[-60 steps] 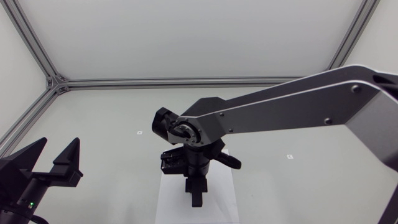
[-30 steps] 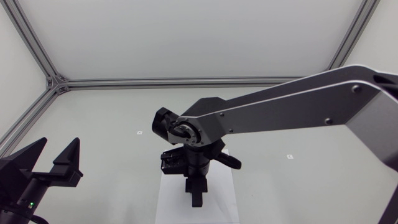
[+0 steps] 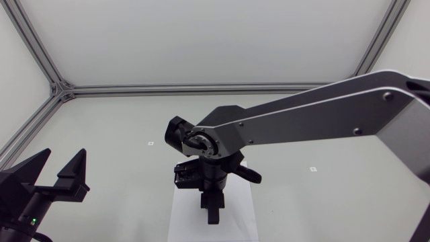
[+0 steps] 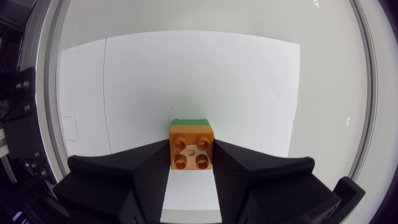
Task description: Pick up the orange 2x2 brick with the right arm and stack it on top of the green 2x2 brick in the center
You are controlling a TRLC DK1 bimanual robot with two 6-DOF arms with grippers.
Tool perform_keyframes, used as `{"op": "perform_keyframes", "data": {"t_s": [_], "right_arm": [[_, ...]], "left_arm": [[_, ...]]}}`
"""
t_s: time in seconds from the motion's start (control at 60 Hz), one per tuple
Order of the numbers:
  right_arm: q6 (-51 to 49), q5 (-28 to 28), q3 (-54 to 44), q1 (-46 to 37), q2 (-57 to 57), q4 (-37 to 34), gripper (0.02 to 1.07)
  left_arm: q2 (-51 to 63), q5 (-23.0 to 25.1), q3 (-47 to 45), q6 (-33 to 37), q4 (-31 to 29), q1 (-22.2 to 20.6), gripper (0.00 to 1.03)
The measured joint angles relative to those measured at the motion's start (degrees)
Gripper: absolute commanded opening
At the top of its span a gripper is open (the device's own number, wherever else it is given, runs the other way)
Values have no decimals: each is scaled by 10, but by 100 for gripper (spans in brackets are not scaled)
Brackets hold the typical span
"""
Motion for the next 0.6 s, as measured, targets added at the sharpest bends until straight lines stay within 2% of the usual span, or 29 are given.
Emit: {"op": "perform_keyframes", "data": {"t_s": [0.45, 0.6], "right_arm": [[0, 0, 0, 0, 0, 0, 43], [0, 0, -1, 0, 0, 0, 52]], "left_arm": [[0, 0, 0, 0, 0, 0, 99], [0, 0, 0, 0, 0, 0, 99]]}}
